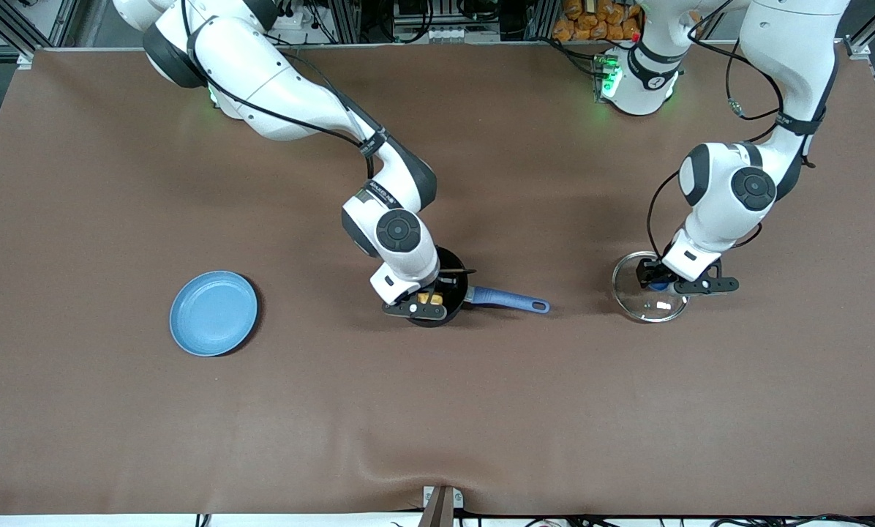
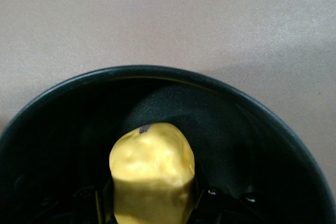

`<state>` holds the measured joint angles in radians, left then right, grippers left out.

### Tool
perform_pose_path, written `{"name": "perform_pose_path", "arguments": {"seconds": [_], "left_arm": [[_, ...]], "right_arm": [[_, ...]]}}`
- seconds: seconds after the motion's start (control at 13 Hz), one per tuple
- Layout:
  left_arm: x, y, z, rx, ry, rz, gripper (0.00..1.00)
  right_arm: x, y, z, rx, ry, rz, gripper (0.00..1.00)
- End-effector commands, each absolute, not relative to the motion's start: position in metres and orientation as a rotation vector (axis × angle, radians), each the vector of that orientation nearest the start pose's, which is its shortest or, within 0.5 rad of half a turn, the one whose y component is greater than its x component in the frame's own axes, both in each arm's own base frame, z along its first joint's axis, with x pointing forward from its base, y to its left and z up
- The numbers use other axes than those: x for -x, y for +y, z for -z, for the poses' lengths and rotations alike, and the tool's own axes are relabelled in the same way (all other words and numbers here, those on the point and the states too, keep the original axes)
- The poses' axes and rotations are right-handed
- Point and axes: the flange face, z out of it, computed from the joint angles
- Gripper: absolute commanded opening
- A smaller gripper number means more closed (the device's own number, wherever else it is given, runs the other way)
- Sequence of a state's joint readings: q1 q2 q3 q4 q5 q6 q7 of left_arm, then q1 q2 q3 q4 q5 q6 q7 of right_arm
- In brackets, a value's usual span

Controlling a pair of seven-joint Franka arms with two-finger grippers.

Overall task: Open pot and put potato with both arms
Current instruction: 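Lower the potato into the pan while the left gripper sets the lid down, then release the potato in the pan while the left gripper releases the lid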

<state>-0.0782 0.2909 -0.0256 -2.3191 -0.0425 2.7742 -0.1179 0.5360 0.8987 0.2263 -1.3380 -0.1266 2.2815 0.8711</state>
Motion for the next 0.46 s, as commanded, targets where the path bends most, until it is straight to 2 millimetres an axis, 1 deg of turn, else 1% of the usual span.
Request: {"name": "perform_pose_path", "arguments": {"seconds": [0.0,0.08,0.15,0.23,0.31,0.38], "left_arm": [[-0.562,-0.051,-0.280,3.176,-0.085,0.408,1.00],[-0.569,-0.044,-0.302,3.170,-0.107,0.463,1.00],[-0.575,-0.032,-0.328,3.165,-0.138,0.485,1.00],[-0.583,-0.031,-0.352,3.169,-0.141,0.469,1.00],[-0.590,-0.029,-0.376,3.181,-0.145,0.382,1.00],[-0.595,-0.019,-0.401,3.189,-0.177,0.275,1.00]], "right_arm": [[-0.573,0.489,-0.202,3.041,0.195,0.025,0.66],[-0.574,0.488,-0.203,3.042,0.197,0.026,1.00],[-0.574,0.488,-0.206,3.041,0.195,0.033,1.00],[-0.577,0.486,-0.211,3.039,0.198,0.037,1.00],[-0.579,0.484,-0.219,3.035,0.202,0.048,1.00],[-0.580,0.484,-0.225,3.032,0.200,0.054,1.00]]}}
